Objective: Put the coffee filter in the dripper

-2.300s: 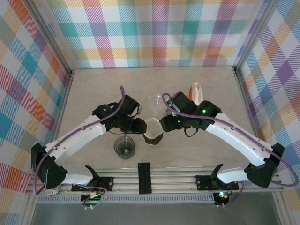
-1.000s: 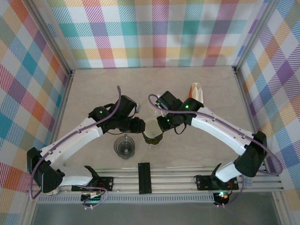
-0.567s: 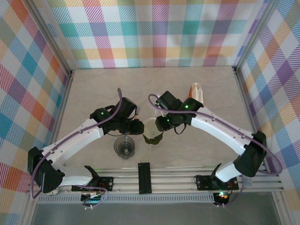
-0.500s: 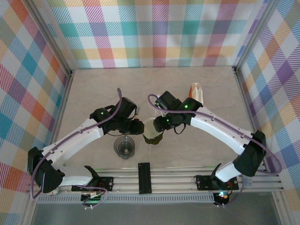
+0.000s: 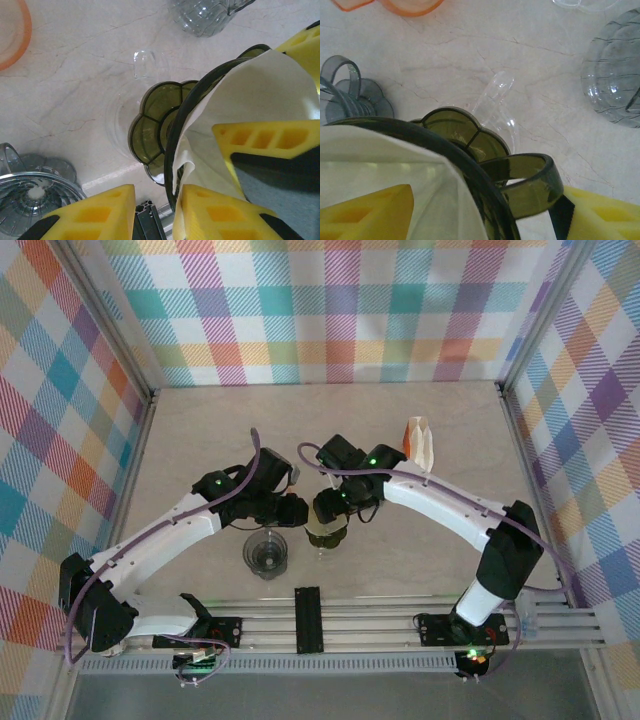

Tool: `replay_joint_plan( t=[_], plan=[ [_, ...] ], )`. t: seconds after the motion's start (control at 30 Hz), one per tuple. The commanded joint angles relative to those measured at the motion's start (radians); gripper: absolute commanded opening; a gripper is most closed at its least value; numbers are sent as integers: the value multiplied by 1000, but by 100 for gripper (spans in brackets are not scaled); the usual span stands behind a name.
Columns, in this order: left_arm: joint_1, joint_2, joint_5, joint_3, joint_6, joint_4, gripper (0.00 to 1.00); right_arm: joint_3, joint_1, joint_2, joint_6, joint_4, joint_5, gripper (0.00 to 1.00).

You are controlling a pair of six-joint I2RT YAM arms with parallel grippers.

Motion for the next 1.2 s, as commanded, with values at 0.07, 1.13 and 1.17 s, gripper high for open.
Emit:
replay_joint_plan(
  t=[0.07, 1.13, 1.17],
  plan=[
    [9, -3, 20, -23, -14, 12, 31, -31, -4, 25, -12, 11, -10, 73],
    [41, -78, -5, -97, -77, 171, 54, -96, 4, 69, 9, 48, 66, 72],
    [42, -73, -1, -98, -75, 175, 54, -95, 4, 70, 9, 48, 65, 72]
  ],
)
